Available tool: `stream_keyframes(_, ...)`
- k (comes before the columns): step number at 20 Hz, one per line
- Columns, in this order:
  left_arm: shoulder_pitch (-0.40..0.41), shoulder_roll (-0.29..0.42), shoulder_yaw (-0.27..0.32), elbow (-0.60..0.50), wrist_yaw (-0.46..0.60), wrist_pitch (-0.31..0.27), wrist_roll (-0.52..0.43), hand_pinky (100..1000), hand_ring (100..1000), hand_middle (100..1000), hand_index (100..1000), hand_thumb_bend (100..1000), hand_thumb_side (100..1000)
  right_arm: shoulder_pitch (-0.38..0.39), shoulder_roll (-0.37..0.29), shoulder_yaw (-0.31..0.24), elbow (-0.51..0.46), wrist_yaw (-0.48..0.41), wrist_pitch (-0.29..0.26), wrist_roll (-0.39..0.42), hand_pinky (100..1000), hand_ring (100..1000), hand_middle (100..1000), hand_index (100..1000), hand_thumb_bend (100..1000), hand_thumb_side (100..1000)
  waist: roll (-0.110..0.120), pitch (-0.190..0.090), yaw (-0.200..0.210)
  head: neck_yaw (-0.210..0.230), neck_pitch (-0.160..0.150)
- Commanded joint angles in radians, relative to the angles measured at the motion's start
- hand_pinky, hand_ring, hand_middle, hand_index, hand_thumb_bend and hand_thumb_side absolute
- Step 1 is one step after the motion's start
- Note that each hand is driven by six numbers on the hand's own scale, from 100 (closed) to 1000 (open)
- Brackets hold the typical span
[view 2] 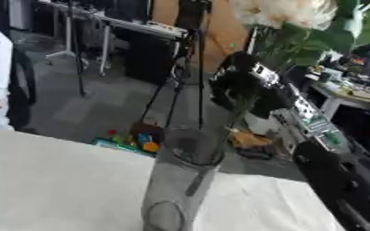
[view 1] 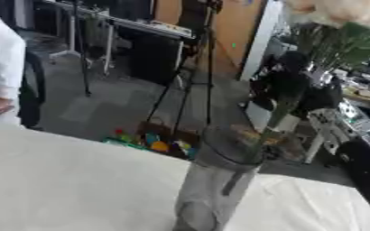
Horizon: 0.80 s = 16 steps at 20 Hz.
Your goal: Arrange flowers into the vase.
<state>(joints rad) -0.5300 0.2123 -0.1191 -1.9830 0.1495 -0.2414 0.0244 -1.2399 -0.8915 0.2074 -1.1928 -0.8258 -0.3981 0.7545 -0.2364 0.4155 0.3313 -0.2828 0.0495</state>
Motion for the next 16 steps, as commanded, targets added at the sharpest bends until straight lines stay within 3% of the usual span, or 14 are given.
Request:
stream_keyframes(1, -0.015, 0.008, 0.006, -0.017, 0.002, 0.001, 0.002, 711, 666, 875, 928, 332, 985, -0.018, -0.024, -0.02, -0.002, -0.009, -0.04, 0.045, 100, 298, 100, 123, 100, 756, 0.01, -0.026, 0.0, 0.004, -0.02)
stream_keyframes(13, -0.016, 0.004, 0.009, -0.017, 0.0, 0.001, 0.004, 711, 665, 875, 928, 331, 988, -0.024, -0.014, -0.02, 0.006, -0.029, -0.045, 0.044, 100, 333, 100, 164, 100, 770, 0.01, -0.02, 0.002, 0.002, -0.034)
stream_keyframes(16, -0.017, 0.004, 0.01, -0.017, 0.0, 0.001, 0.005, 711, 665, 874, 928, 331, 988, -0.026, -0.01, -0.019, 0.005, -0.045, -0.048, 0.047, 100, 378, 100, 222, 100, 800, 0.01, -0.018, 0.003, 0.001, -0.035)
